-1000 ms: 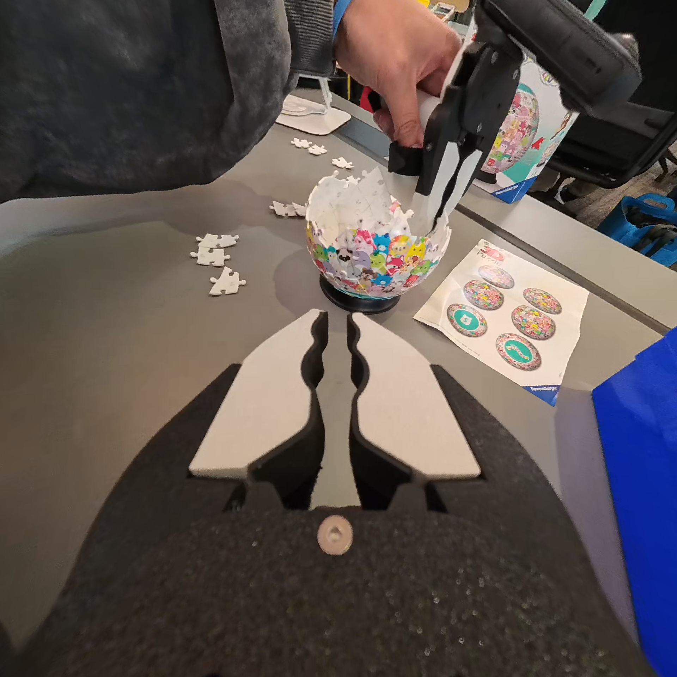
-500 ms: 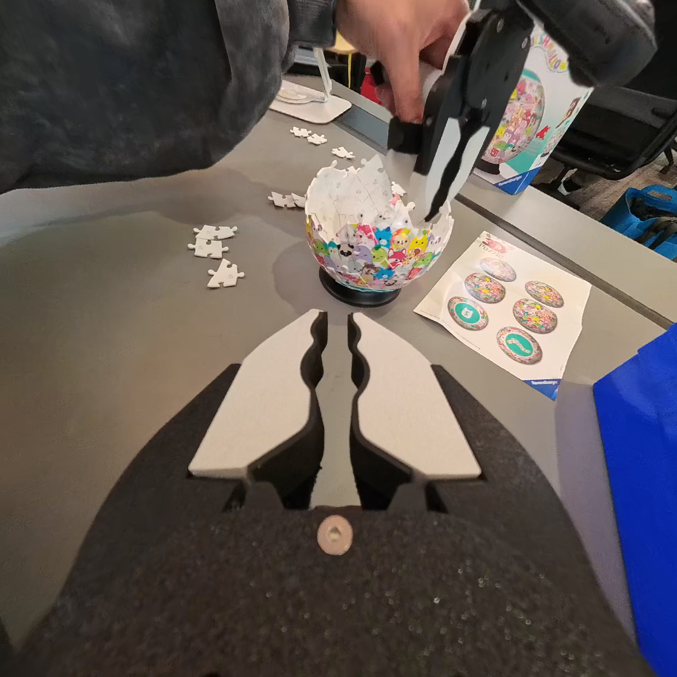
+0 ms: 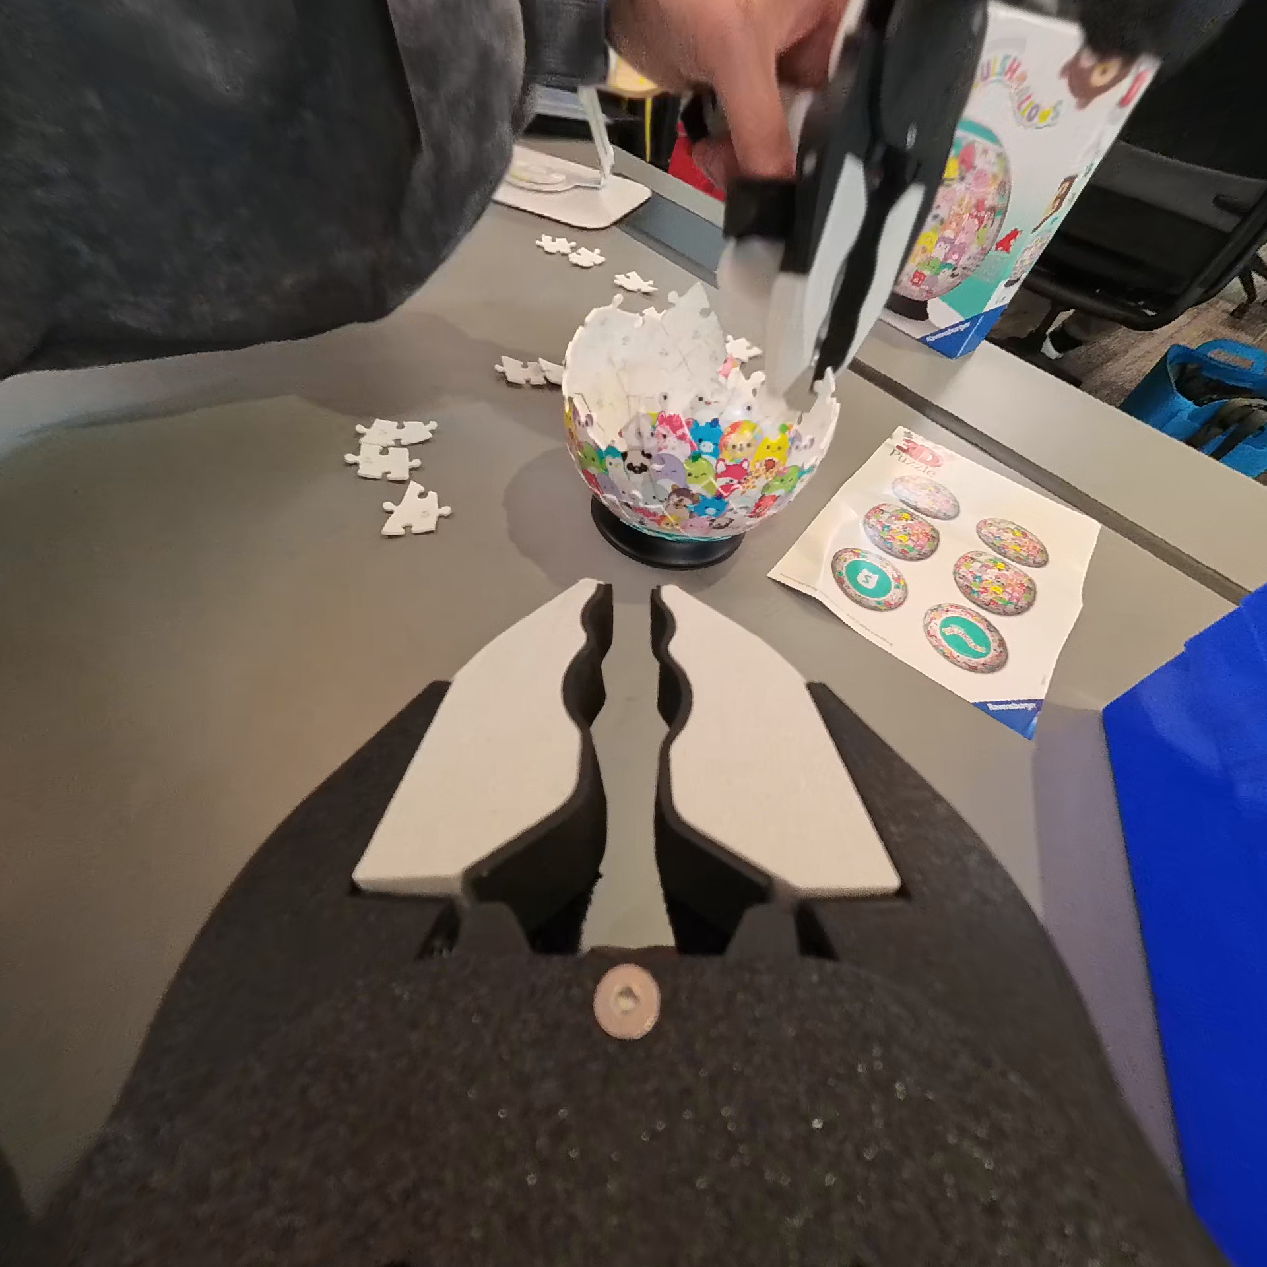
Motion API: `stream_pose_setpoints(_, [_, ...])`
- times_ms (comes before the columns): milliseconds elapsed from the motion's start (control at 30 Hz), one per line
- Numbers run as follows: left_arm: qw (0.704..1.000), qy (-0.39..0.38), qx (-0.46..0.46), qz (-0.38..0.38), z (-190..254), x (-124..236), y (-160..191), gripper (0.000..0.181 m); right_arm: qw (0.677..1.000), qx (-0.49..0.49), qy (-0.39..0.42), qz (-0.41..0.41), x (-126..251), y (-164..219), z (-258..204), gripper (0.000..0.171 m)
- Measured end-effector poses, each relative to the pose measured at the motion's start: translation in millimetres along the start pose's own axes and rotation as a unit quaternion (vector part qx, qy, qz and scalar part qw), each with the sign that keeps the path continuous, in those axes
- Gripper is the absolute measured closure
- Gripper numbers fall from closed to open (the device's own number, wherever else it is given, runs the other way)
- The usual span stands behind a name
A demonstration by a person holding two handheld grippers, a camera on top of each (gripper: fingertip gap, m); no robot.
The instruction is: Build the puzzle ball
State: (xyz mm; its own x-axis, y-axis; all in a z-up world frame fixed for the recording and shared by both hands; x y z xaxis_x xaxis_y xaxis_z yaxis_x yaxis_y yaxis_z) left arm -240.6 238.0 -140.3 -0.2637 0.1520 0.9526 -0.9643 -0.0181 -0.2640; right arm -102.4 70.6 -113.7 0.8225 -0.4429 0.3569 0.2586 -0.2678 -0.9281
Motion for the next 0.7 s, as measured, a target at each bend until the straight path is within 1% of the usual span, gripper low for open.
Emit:
stream_pose_setpoints(33, [1.0, -0.012, 0.007, 0.026, 0.6, 14.1, -1.6, 0.143, 1.0, -0.002, 0.0, 0.001, 0.7, -0.5, 0.9, 0.161])
stream_pose_setpoints(133, [0.988, -0.058, 0.044, 0.137, 10.4, 72.0, 4.2, 0.137, 1.0, -0.005, 0.003, 0.005, 3.3, -2.0, 2.9, 0.161])
stream_pose_setpoints(200, [0.97, -0.088, 0.082, 0.209, 31.3, 108.0, 20.9, 0.137, 1.0, 0.0, 0.007, 0.006, 4.6, -2.6, 3.3, 0.161])
stream_pose_setpoints(233, [0.96, -0.104, 0.101, 0.24, 46.7, 118.6, 31.4, 0.136, 1.0, 0.001, 0.008, 0.006, 4.8, -2.5, 3.1, 0.161])
stream_pose_setpoints(267, [0.95, -0.123, 0.117, 0.261, 63.6, 121.2, 43.2, 0.132, 1.0, 0.002, 0.009, 0.005, 4.6, -2.5, 2.9, 0.161])
stream_pose_setpoints(300, [0.944, -0.14, 0.133, 0.267, 80.9, 114.3, 55.9, 0.124, 1.0, 0.003, 0.009, 0.004, 4.0, -1.9, 2.7, 0.161])
stream_pose_setpoints(333, [0.942, -0.152, 0.147, 0.259, 97.3, 99.2, 67.4, 0.116, 1.0, 0.004, 0.009, 0.0, 2.9, -0.6, 2.3, 0.161])
stream_pose_setpoints(400, [0.945, -0.141, 0.178, 0.234, 129.8, 54.2, 78.7, 0.117, 1.0, 0.007, 0.008, -0.009, -0.3, 2.9, 1.5, 0.161])
stream_pose_setpoints(467, [0.943, -0.099, 0.201, 0.246, 166.2, 8.9, 70.3, 0.116, 1.0, 0.008, 0.004, -0.018, -4.1, 6.3, -0.5, 0.161])
stream_pose_setpoints(500, [0.94, -0.092, 0.205, 0.258, 181.0, -9.5, 63.3, 0.117, 1.0, 0.009, 0.004, -0.022, -5.6, 8.2, -1.3, 0.161])
stream_pose_setpoints(533, [0.939, -0.101, 0.205, 0.257, 191.0, -26.0, 59.3, 0.12, 1.0, 0.011, 0.005, -0.027, -6.7, 9.9, -1.7, 0.161])
stream_pose_setpoints(600, [0.94, -0.155, 0.197, 0.232, 196.1, -49.1, 58.1, 0.121, 0.999, 0.018, 0.009, -0.032, -7.5, 11.4, -1.7, 0.161])
stream_pose_setpoints(633, [0.939, -0.179, 0.188, 0.224, 195.3, -54.8, 56.9, 0.121, 0.999, 0.019, 0.009, -0.031, -7.5, 11.2, -1.8, 0.161])
stream_pose_setpoints(700, [0.945, -0.187, 0.17, 0.209, 196.1, -62.2, 53.6, 0.124, 0.999, 0.014, 0.006, -0.028, -7.5, 10.8, -2.0, 0.161])
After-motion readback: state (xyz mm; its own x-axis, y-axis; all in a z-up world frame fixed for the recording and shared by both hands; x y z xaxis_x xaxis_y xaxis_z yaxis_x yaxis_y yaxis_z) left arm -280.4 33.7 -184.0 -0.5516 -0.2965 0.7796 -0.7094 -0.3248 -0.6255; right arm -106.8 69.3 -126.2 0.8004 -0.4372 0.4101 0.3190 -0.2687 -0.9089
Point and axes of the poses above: each gripper's, where its closed fingertips meet, x back along the fingers, y out of its underside, z = x × y across the jaws, the point moved 2 cm from there along x, back along the fingers, and after that the axes turned 14 degrees about -x, right-handed, at the moved point
